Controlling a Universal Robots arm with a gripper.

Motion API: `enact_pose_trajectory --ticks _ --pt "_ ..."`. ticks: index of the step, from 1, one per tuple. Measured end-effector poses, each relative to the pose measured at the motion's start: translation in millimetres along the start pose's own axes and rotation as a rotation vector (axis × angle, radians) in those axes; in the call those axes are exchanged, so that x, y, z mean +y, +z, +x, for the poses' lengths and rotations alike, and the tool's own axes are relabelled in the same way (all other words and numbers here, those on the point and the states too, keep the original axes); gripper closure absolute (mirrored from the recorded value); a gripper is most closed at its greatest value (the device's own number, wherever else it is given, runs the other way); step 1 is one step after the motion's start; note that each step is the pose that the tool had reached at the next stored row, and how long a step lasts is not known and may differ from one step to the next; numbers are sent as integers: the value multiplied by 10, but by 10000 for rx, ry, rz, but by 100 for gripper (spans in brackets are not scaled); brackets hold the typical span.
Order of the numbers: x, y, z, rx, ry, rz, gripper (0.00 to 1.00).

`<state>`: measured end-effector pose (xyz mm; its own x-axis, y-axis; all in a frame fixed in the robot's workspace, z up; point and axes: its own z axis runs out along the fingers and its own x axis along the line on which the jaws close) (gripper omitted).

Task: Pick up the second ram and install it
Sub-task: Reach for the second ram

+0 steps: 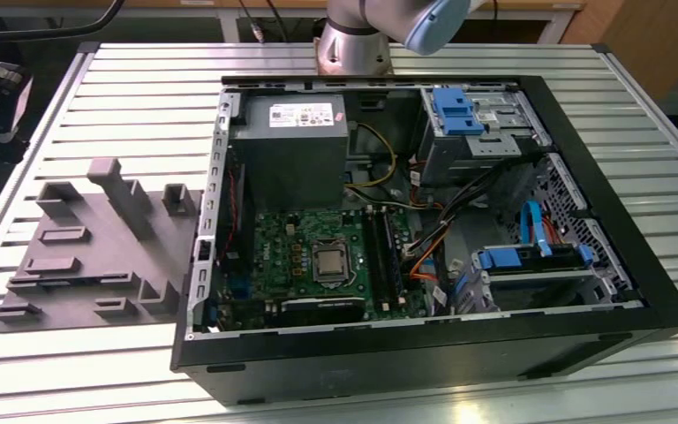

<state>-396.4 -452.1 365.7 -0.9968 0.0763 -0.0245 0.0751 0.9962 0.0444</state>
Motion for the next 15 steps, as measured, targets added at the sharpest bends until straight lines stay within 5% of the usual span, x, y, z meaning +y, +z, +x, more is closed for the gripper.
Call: enact_pose_trajectory --ticks 15 --pt "-50 21 50 0 0 0 89"
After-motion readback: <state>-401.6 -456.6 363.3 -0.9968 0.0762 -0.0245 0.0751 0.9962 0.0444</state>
